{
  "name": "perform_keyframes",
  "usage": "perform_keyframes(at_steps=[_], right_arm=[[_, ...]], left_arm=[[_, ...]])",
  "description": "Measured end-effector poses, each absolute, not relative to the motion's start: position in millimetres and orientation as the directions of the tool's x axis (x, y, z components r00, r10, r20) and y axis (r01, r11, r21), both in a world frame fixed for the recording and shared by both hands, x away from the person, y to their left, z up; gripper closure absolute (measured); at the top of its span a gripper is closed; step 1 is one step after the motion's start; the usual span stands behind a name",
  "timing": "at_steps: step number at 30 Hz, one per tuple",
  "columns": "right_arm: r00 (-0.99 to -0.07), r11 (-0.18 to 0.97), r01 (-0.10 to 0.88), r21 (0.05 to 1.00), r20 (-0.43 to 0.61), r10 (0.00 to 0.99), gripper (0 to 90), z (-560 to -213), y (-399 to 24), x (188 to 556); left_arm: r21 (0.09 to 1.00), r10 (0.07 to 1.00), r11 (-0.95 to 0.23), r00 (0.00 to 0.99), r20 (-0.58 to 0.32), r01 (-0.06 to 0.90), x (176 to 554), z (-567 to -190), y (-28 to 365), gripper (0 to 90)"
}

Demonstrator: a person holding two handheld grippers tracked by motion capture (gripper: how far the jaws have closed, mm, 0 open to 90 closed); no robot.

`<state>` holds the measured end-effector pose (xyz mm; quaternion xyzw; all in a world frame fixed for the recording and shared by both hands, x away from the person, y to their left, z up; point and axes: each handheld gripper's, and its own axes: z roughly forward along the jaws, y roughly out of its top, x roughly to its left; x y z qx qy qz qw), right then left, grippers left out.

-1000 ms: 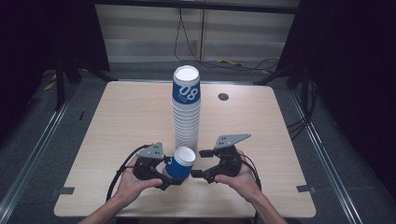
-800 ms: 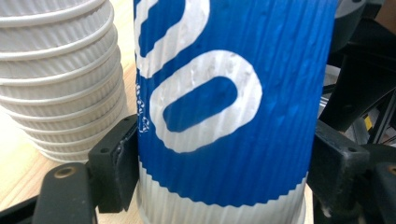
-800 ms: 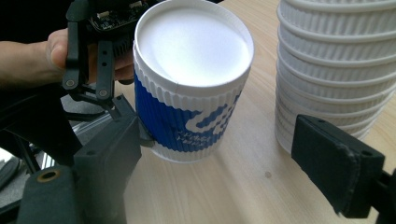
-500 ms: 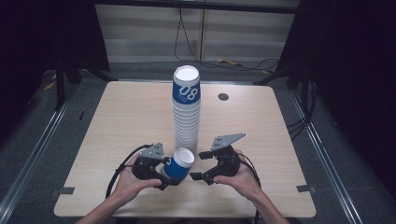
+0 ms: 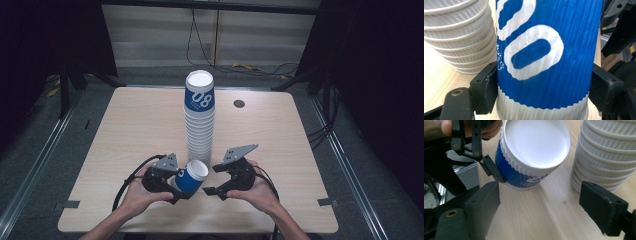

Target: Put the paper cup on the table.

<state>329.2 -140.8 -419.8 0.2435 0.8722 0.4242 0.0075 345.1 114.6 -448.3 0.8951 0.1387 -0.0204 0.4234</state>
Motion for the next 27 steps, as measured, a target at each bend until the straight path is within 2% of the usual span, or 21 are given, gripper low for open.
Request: perform_keyframes(at_steps=[7, 9, 12, 15, 17, 24, 25, 27], right_arm=[[-0.891, 0.552, 0.403, 0.730, 0.176, 0.419, 18.4, -419, -139, 329], [-0.896, 0.569, 0.396, 0.721, 0.168, 0.410, 21.5, -420, -138, 329], [-0.900, 0.586, 0.389, 0.711, 0.158, 0.406, 21.4, -421, -137, 329], [-0.904, 0.604, 0.384, 0.698, 0.153, 0.398, 19.4, -422, -135, 329], [-0.907, 0.615, 0.383, 0.689, 0.153, 0.393, 17.4, -421, -134, 328], [-0.906, 0.625, 0.384, 0.679, 0.149, 0.395, 14.8, -417, -136, 329], [-0.906, 0.627, 0.385, 0.677, 0.149, 0.395, 15.8, -418, -136, 329], [-0.906, 0.629, 0.388, 0.674, 0.152, 0.395, 25.1, -418, -137, 329]], left_arm=[[0.737, 0.228, -0.641, 0.970, -0.082, 0.214, 350, -440, 114, 21.3], [0.737, 0.239, -0.639, 0.968, -0.081, 0.220, 354, -440, 117, 21.7], [0.722, 0.224, -0.659, 0.971, -0.083, 0.214, 355, -440, 118, 22.0], [0.693, 0.193, -0.695, 0.978, -0.079, 0.193, 352, -435, 113, 22.1], [0.676, 0.176, -0.720, 0.983, -0.041, 0.157, 350, -429, 110, 22.1], [0.651, 0.124, -0.750, 0.992, -0.033, 0.115, 353, -424, 98, 22.4], [0.647, 0.109, -0.755, 0.993, -0.040, 0.109, 353, -424, 95, 22.4], [0.621, 0.091, -0.778, 0.995, -0.038, 0.095, 353, -422, 89, 22.3]])
